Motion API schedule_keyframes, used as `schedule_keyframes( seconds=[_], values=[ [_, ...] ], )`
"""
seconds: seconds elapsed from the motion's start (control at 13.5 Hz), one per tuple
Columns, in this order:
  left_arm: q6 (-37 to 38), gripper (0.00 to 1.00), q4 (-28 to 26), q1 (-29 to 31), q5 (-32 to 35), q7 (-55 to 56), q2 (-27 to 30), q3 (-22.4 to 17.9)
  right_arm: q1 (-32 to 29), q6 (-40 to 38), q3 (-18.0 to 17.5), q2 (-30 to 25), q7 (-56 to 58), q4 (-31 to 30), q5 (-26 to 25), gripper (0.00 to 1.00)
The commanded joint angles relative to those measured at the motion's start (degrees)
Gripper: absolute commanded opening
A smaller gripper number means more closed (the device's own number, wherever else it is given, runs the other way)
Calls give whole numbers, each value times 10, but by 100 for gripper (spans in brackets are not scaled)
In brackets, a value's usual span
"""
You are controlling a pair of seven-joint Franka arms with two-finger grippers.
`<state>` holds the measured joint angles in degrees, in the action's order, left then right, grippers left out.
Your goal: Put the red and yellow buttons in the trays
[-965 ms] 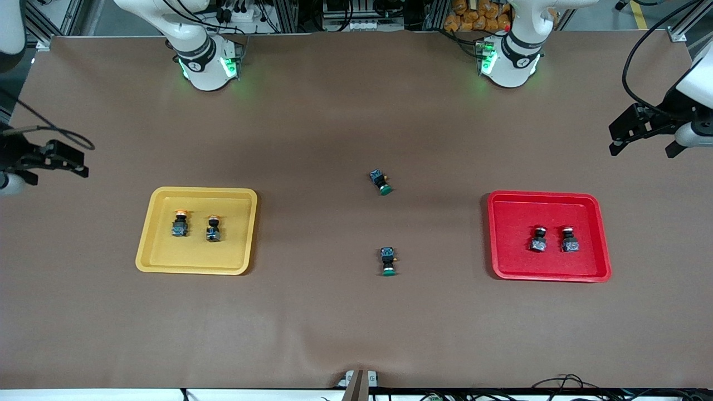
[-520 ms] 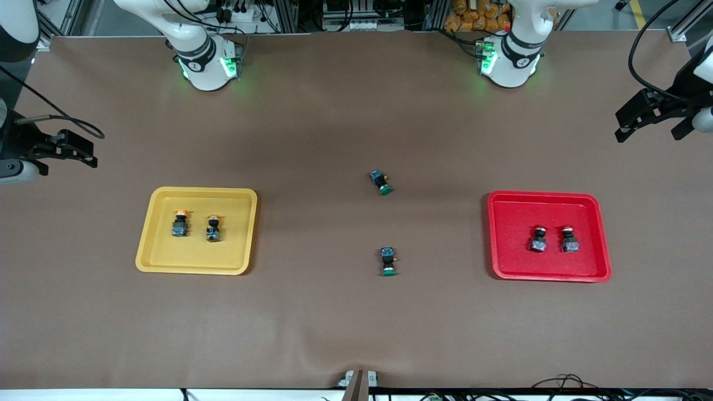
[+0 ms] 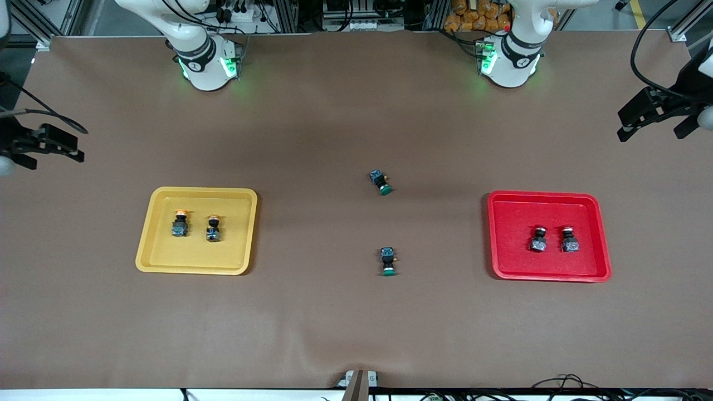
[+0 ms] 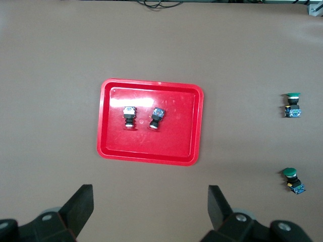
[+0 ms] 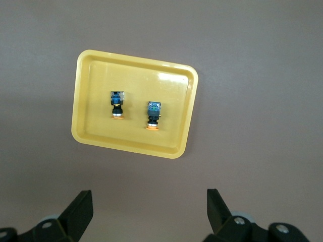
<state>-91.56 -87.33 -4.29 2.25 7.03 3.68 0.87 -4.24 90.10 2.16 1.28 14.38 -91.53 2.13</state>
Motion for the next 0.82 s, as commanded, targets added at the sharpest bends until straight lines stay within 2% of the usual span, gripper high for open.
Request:
schedule_keyframes(
  seconds=[0.0,0.74],
  values=[
    [19,100,19,6,-1,8,-8,0,-12,-6,-7,-12,14,-2,11,100],
    [45,100,17,8,-1,8,-3,1,-12,-4,-7,-14,14,-5,9,100]
  ],
)
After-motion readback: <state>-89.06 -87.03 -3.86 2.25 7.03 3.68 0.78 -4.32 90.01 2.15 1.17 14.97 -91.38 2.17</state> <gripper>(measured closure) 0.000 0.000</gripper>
